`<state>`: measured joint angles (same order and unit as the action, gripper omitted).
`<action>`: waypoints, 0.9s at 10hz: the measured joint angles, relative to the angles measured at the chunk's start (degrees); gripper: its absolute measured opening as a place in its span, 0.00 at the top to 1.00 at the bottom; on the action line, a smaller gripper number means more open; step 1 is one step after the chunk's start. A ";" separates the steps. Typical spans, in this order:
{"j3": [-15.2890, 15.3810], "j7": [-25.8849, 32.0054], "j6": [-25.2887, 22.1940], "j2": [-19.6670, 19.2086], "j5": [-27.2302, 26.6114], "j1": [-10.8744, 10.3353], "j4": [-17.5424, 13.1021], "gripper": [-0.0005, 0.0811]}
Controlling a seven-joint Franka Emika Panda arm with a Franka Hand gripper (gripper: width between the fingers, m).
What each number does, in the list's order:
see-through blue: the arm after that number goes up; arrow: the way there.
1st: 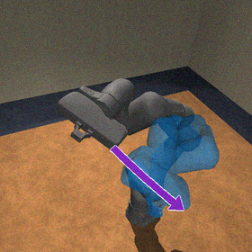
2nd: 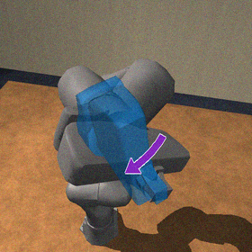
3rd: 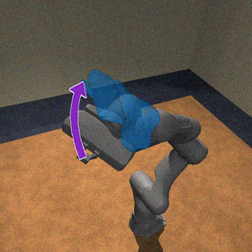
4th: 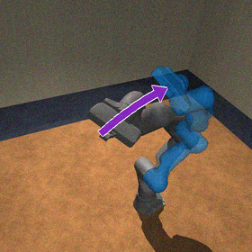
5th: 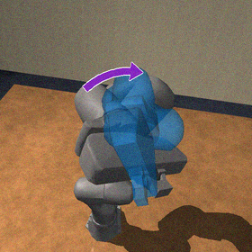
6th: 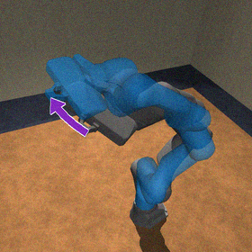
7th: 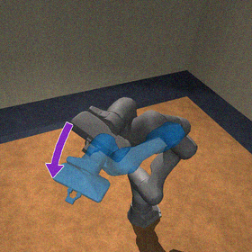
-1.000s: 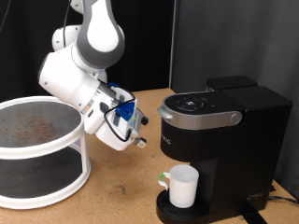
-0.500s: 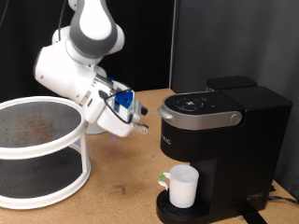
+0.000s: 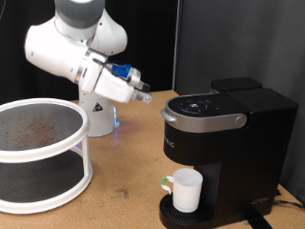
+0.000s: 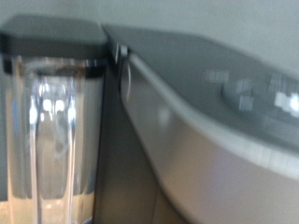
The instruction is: Make a cup of coffee with the keurig machine
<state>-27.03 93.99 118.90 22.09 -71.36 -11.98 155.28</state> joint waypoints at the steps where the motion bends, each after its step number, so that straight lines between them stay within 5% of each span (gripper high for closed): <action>1: 0.33 -0.59 0.00 2.18 1.66 0.04 -0.14 0.01; 4: 4.06 -12.15 -0.18 7.26 12.97 0.61 -2.09 0.01; 9: 7.23 -29.47 -4.16 12.80 11.75 0.60 -6.03 0.01</action>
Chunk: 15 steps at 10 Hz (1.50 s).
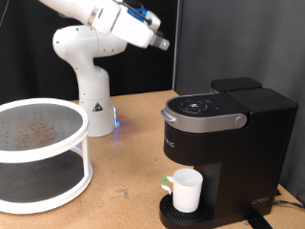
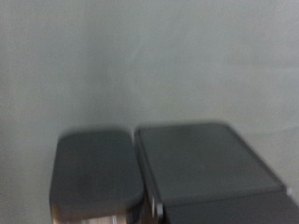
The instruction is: Make a cup of coffee with the keurig machine
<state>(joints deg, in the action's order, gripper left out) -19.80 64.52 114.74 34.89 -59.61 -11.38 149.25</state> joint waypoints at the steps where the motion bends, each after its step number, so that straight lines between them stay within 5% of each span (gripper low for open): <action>1: 0.25 -4.02 -0.99 1.20 -0.62 0.00 -0.47 0.01; 3: 0.56 -8.56 -1.84 3.00 -0.61 0.00 -0.61 0.01; 6: 0.83 -4.74 -0.67 2.77 -1.34 -0.58 -1.08 0.01; 10: 7.36 -4.59 2.98 -1.61 13.53 -0.88 -8.57 0.01; 12: 8.72 -7.14 1.99 -5.83 15.91 -0.86 -12.88 0.01; 15: 8.98 -4.79 2.32 -6.03 18.95 -0.86 -12.95 0.01</action>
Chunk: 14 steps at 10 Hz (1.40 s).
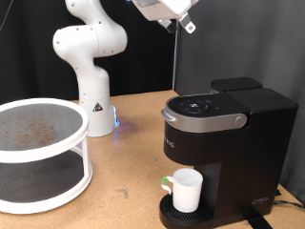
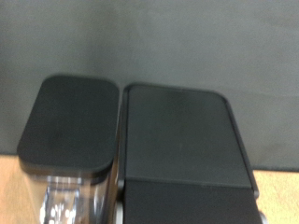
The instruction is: Make a cup of coffee with the keurig machine
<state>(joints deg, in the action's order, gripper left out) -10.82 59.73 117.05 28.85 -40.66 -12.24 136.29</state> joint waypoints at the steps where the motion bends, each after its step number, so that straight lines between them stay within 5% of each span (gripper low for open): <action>1: 0.93 -0.05 2.36 -0.61 2.24 0.01 -0.44 0.01; 4: 3.73 -3.03 1.76 -5.86 9.87 0.00 -5.52 0.01; 6: 4.13 -6.19 -2.55 -10.89 11.56 -0.01 -10.72 0.01; 9: 4.85 -7.70 -2.78 -16.97 12.48 -0.02 -15.62 0.01; 14: 5.70 -5.69 0.95 -20.96 15.87 -0.03 -16.18 0.01</action>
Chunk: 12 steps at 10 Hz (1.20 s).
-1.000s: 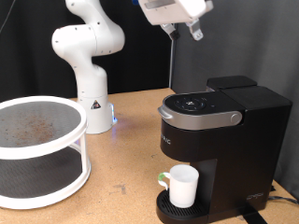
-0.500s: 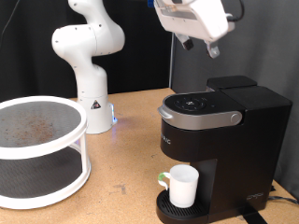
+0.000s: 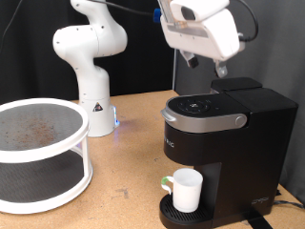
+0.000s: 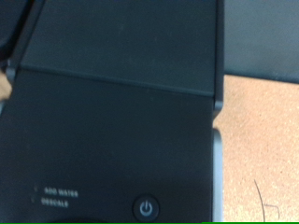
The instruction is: Make a cup of coffee with the keurig machine
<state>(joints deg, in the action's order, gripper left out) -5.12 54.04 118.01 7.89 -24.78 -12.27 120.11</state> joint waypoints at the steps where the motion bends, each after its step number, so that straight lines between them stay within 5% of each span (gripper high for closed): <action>1: 0.04 1.03 0.69 -0.60 0.65 0.00 0.36 0.01; 4: 0.21 3.77 5.47 -0.93 0.90 -0.01 2.62 0.02; 5: 0.41 4.62 7.79 -0.93 0.92 -0.01 3.65 0.23; 6: 0.55 5.45 8.85 -0.93 0.92 -0.01 4.49 0.23; 7: 0.60 6.26 9.33 -0.92 0.92 -0.01 5.20 0.46; 8: 0.63 6.89 9.87 -0.90 0.96 -0.01 5.89 0.46; 9: 0.65 7.49 10.34 -0.86 1.04 -0.01 6.70 0.70; 10: 0.66 7.82 10.54 -0.82 1.18 -0.01 7.46 0.70; 11: 0.66 7.88 10.70 -0.80 1.54 -0.01 8.23 0.91; 12: 0.66 7.87 10.71 -0.81 1.90 -0.01 8.94 0.97</action>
<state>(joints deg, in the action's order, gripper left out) -4.46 61.91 128.72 7.08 -22.88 -12.28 129.05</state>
